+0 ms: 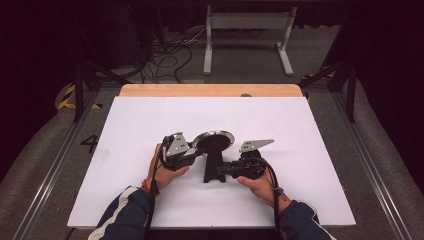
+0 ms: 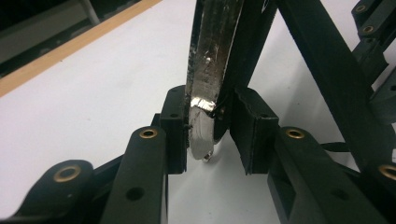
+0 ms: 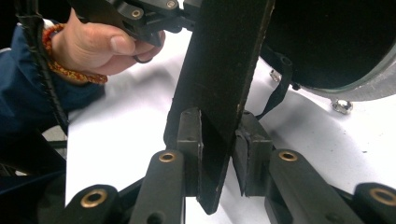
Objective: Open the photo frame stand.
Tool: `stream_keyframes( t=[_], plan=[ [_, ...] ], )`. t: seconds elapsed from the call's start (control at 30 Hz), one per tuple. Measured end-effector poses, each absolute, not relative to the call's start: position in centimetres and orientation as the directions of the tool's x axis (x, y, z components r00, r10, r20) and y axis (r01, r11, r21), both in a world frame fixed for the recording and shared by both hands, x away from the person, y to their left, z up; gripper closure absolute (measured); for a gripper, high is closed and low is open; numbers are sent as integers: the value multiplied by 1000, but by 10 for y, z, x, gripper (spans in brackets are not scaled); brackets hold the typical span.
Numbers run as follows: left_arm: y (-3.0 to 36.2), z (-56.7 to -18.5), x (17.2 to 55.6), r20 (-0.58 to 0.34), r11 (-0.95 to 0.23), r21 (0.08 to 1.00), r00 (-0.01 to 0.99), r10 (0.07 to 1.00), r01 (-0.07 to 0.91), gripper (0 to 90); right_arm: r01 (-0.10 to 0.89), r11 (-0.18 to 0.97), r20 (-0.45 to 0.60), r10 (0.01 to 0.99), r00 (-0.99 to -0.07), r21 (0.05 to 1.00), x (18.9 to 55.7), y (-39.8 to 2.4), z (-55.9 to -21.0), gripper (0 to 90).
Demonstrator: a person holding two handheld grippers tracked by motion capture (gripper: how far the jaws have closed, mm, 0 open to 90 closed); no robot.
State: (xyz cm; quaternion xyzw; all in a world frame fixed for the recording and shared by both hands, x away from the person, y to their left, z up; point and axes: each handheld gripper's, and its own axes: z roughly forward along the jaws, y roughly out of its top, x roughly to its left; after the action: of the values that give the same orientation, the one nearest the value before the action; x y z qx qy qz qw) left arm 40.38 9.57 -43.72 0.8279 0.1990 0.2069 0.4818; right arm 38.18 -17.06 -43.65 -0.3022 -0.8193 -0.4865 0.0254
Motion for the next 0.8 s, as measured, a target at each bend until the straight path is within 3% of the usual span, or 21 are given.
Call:
stream_keyframes(
  t=[0.47,0.8],
  plan=[
    [89,-443,404,157,-427,895,804,574,129,653,508,365,288,512,-809,780,381,-170,-435,737],
    [89,-443,402,160,-450,883,818,553,132,664,469,430,210,523,-826,772,379,-168,-438,738]
  ],
)
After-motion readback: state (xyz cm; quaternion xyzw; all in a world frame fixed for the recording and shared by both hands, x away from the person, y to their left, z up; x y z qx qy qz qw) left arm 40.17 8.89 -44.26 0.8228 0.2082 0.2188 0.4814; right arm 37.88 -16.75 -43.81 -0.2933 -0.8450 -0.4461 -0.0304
